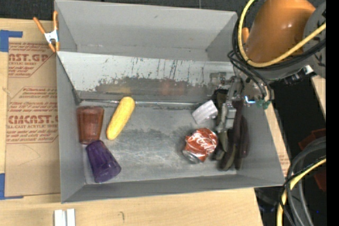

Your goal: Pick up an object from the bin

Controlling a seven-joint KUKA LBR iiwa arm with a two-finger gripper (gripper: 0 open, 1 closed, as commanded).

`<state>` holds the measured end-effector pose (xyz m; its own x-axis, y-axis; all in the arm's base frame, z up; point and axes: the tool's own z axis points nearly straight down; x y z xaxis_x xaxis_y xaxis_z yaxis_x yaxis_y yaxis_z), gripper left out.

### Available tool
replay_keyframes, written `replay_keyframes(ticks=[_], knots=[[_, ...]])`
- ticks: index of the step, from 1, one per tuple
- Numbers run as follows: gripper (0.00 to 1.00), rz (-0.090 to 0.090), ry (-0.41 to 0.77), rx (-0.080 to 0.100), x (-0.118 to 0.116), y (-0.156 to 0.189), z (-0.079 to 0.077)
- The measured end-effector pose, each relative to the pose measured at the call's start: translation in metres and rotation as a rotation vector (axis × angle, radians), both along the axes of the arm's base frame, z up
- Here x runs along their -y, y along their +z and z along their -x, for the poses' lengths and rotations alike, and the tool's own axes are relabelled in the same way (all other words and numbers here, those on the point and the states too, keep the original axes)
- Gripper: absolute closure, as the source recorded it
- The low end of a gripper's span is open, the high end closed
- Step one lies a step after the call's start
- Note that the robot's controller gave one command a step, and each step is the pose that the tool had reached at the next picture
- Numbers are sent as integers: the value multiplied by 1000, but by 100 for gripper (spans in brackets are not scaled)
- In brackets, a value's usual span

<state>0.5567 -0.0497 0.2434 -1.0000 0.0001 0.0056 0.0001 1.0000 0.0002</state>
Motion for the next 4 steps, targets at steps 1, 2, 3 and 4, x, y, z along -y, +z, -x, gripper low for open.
replay_keyframes(ticks=[1,2,3,4], knots=[[0,1,1,8,0,5,-1],[0,0,-41,12,7,-55,20],[0,0,-178,2,11,-84,71],[0,1,0,7,22,-97,54]])
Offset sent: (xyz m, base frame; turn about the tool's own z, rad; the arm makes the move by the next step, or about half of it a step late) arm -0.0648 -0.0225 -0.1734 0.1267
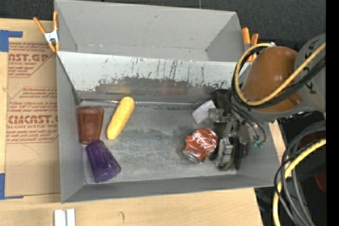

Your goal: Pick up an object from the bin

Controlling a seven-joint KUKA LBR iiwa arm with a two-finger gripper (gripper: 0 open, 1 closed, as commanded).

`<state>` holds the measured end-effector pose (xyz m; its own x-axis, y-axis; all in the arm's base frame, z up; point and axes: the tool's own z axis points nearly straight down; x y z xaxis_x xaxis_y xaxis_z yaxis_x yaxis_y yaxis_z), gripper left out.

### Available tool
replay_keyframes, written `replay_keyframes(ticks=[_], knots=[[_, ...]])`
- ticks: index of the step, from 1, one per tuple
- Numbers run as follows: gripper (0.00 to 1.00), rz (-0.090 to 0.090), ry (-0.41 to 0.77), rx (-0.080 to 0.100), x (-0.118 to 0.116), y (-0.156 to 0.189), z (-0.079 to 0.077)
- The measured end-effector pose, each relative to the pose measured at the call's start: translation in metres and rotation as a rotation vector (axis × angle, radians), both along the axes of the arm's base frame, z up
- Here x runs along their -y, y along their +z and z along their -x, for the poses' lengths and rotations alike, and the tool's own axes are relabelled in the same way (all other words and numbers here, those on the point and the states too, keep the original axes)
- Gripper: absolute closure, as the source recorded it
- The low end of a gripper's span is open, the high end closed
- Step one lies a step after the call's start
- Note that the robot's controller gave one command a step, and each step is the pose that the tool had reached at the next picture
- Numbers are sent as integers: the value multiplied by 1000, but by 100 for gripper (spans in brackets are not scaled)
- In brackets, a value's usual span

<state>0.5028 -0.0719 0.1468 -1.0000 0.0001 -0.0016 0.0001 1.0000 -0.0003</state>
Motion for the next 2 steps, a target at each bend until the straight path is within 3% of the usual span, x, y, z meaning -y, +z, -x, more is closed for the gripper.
replay_keyframes(ticks=[1,2], knots=[[0,1,43,5,11,-64,-25],[100,1,46,8,10,-96,-34]])
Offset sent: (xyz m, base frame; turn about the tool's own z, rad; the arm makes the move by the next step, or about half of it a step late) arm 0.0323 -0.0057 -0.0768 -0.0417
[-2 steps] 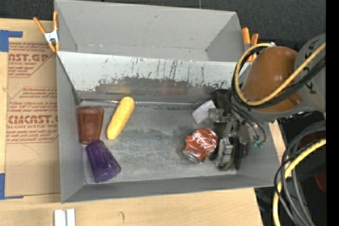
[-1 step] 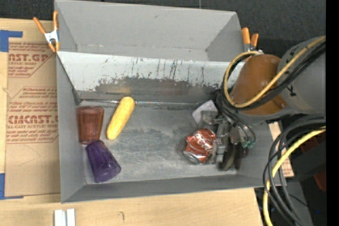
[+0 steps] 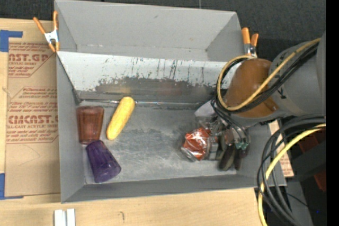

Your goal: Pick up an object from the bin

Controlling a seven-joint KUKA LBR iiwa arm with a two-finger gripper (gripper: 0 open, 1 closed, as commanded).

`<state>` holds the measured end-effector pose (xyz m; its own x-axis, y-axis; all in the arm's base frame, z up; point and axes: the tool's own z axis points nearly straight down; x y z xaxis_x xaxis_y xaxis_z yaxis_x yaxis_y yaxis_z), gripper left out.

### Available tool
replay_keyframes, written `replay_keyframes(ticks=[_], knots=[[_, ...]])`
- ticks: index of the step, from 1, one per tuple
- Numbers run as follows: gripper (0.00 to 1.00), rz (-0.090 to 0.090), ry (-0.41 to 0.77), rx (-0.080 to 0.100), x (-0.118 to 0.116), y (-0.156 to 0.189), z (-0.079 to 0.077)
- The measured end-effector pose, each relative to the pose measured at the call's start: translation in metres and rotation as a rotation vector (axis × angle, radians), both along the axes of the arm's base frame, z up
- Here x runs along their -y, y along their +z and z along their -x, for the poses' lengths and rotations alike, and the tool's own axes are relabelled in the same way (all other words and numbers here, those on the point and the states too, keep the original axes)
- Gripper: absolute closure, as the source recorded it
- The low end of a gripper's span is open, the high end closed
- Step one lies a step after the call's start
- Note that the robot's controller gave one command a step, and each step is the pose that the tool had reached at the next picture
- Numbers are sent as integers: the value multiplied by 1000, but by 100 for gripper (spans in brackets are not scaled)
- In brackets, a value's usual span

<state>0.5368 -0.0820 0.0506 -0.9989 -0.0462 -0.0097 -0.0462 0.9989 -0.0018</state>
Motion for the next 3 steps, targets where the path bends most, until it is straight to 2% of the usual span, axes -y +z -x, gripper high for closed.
replay_keyframes(ticks=[1,2,3], knots=[[100,0,-1,0,0,2,0],[100,-2,-1,-10,-1,9,3],[100,-2,0,-13,-1,26,3]])
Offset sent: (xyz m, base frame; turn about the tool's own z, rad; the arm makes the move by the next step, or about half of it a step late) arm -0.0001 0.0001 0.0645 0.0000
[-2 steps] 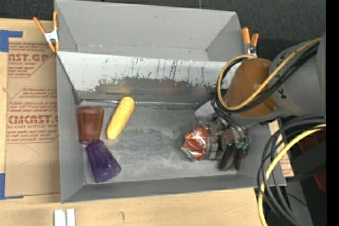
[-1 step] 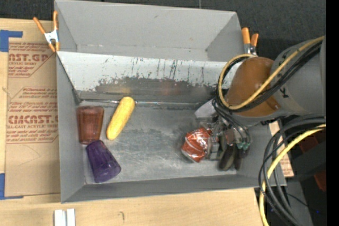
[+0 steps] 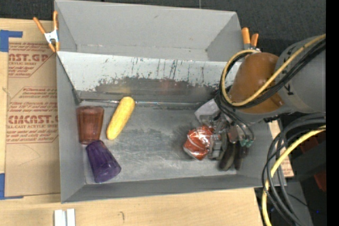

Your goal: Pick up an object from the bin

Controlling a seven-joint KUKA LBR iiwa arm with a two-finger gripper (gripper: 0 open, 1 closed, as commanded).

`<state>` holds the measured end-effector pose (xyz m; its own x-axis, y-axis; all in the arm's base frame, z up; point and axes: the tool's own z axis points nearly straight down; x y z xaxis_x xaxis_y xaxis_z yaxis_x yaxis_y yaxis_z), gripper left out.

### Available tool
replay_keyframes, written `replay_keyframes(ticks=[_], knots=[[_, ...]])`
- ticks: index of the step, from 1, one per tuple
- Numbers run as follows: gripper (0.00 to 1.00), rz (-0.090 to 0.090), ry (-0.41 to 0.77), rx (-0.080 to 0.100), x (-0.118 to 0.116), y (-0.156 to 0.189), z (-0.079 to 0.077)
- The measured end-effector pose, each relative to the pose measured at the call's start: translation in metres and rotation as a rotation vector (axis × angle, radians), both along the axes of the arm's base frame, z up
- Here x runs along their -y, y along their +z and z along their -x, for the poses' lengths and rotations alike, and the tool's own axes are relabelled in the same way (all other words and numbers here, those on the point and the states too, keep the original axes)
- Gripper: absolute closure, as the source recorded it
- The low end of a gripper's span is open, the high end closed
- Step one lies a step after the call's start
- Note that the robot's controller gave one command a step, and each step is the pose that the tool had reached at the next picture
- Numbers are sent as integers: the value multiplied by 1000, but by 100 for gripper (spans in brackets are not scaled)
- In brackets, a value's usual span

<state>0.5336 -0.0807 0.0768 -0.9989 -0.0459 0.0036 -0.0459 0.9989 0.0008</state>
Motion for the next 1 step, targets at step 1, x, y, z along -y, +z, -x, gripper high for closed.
replay_keyframes(ticks=[1], knots=[[100,1,0,7,0,14,-2]])
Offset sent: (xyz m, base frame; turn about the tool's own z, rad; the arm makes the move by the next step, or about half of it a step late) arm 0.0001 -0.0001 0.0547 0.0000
